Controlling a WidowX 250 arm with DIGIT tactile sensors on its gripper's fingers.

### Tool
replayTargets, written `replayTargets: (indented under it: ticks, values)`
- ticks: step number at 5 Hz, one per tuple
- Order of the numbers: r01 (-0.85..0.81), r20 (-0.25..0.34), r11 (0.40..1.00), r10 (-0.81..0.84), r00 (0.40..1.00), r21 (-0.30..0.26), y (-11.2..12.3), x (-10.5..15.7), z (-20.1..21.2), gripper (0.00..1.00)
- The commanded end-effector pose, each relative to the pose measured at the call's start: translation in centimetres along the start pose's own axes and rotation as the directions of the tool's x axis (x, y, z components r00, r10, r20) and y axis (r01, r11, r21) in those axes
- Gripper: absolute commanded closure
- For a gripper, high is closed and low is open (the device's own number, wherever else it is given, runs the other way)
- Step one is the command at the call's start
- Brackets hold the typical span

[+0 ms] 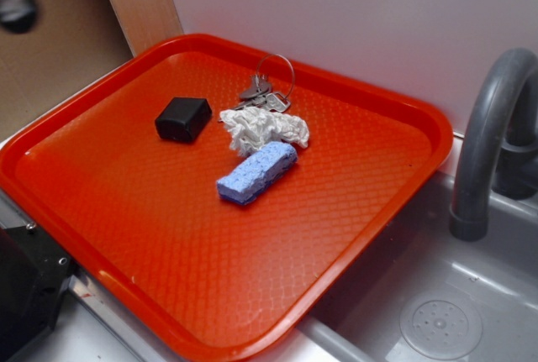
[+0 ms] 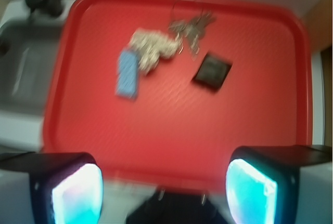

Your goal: Grab the silver keys.

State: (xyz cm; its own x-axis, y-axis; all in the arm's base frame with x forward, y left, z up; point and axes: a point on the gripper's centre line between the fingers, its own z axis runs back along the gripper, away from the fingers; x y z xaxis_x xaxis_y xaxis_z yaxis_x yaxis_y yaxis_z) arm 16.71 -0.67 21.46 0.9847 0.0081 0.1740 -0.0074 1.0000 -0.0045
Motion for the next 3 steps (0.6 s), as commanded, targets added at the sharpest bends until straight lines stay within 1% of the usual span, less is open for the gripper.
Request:
replayTargets:
  ticks: [1,2,3]
  values:
    - [0.010,0.085,1.000,-0.010,0.996,0.002,2.6,8.3,-3.6,0.00]
    - [0.095,0.066,0.994,-0.092,0.994,-0.050,3.3,11.7,-6.3,0.00]
    - [0.272,0.071,0.962,-0.269,0.960,-0.025,2.4,11.7,-7.2,0.00]
